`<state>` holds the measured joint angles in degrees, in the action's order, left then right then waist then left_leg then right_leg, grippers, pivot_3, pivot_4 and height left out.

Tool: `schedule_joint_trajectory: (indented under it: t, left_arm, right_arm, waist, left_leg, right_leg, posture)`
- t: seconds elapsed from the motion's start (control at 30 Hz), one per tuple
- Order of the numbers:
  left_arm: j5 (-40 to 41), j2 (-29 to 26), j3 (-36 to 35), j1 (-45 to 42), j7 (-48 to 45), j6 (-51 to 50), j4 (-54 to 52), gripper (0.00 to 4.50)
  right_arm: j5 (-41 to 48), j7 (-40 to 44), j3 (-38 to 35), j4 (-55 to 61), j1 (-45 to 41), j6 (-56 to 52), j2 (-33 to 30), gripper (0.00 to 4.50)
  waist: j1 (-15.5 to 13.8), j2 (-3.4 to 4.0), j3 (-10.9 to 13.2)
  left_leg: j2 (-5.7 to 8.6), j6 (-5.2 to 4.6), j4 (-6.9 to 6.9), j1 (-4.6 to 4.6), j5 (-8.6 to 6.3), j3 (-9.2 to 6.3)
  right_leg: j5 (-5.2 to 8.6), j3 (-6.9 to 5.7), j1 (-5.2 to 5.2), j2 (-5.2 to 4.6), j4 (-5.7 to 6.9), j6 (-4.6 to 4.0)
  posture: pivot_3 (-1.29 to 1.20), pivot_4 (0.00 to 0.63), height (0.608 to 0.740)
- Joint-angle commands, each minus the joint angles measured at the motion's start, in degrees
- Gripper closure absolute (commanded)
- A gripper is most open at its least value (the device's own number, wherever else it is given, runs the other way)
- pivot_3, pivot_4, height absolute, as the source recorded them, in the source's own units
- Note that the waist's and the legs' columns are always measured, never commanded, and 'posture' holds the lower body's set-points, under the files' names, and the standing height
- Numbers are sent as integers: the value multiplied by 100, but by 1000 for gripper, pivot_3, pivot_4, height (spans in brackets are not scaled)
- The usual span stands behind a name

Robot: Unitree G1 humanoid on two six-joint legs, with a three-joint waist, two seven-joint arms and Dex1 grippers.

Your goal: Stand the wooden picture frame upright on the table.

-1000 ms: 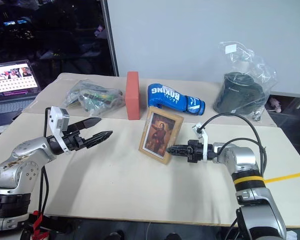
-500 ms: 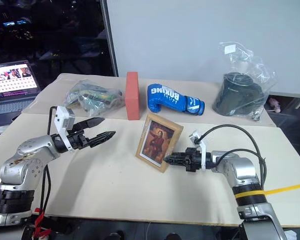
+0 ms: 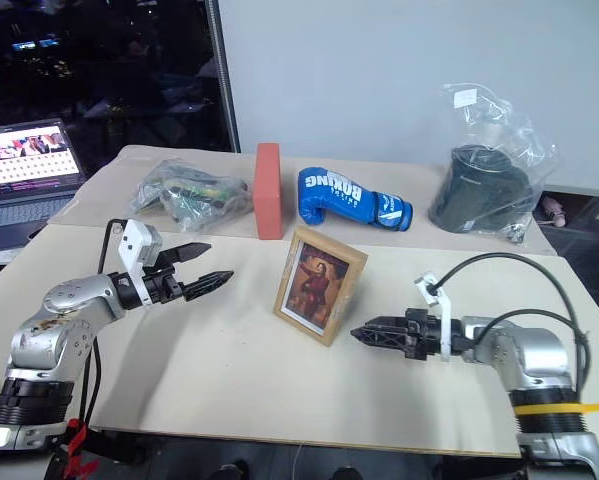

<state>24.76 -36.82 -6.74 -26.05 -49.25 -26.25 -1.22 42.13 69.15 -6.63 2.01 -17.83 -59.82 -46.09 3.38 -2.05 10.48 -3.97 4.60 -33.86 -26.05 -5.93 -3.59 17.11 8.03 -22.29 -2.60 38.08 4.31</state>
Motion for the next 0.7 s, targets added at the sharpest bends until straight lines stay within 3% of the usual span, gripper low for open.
schedule_joint_trajectory:
  t: [0.03,0.13,0.23,0.37,0.7]
  left_arm:
    - [-22,-68,-185,96,137,20,14,0]
    - [-287,-178,38,306,88,110,-10,0]
    - [-210,-152,165,356,-50,-25,-157,0]
    - [1,-61,153,280,-55,-244,-293,0]
    - [145,-109,109,169,-117,-451,-307,0]
  right_arm:
    - [-825,460,-178,915,988,1747,-702,24]
    - [-1735,-189,-280,898,1014,3256,-645,24]
    - [-1395,-850,-773,998,789,3192,-136,24]
    - [-1392,-1165,-1099,1326,1062,3354,98,24]
    - [-1034,-1498,-1218,1265,1098,3018,146,24]
  waist:
    - [-24,1,0]
    - [52,1,0]
    - [91,0,0]
    - [15,0,0]
    - [-46,1,0]
  left_leg:
    - [1,0,-2,-1,0,2]
    - [-2,0,-4,3,-1,7]
    - [-5,1,-4,17,0,9]
    - [-3,1,-3,9,1,8]
    - [-2,-2,-3,4,-1,9]
  right_leg:
    - [6,0,0,-1,0,10]
    - [15,0,-1,-1,-2,27]
    - [14,2,3,1,0,25]
    - [14,3,5,-1,-2,25]
    - [1,3,2,-2,-3,2]
  posture:
    - [0,150,730]
    - [0,150,730]
    - [0,150,730]
    - [0,150,730]
    - [0,150,730]
